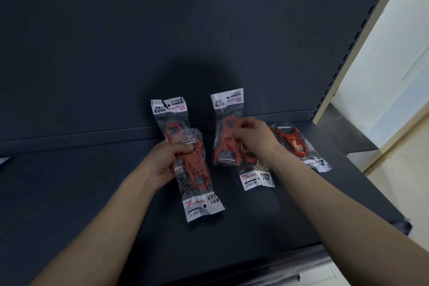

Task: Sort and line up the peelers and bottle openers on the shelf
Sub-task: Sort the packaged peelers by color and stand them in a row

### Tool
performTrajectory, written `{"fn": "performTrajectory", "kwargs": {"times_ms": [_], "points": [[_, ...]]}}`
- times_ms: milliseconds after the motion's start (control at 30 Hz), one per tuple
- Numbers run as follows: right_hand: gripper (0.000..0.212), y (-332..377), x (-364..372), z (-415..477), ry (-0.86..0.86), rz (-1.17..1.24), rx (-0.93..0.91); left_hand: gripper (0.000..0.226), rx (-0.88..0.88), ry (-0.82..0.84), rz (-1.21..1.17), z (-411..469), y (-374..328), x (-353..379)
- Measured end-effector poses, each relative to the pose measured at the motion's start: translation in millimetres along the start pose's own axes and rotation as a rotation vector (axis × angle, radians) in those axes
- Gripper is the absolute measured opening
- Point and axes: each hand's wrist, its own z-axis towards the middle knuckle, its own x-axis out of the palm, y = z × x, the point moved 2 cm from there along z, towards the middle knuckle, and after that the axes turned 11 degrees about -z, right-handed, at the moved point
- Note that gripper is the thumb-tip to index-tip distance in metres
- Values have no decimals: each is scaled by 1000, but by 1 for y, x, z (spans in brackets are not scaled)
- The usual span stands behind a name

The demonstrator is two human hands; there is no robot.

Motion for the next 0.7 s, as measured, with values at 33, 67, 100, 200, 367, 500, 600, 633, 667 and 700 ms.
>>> {"fn": "performTrajectory", "kwargs": {"times_ms": [33,67,100,200,367,500,600,633,667,700], "points": [[7,1,1,0,1,32,14,20,2,7,0,-1,0,0],[10,2,2,-1,4,58,24,21,2,16,0,-1,-1,0],[13,3,3,-1,-2,68,28,22,2,25,2,-2,-1,0],[17,3,3,-3,-59,26,-20,22,6,42,8,-3,-1,-1],[18,6,-3,-6,-113,130,-56,22,-1,33,2,-4,0,-4],[5,2,-4,-7,-75,263,2,23,-28,86,-4,-7,2,1],[6,0,0,-8,-25,364,7,26,-70,138,-86,-10,3,6],[9,0,3,-10,11,382,-1,27,-79,148,-112,-10,3,8],[10,0,5,-11,53,390,-7,25,-79,145,-126,-10,3,9],[8,0,7,-12,90,392,-2,20,-70,128,-126,-10,4,10]]}}
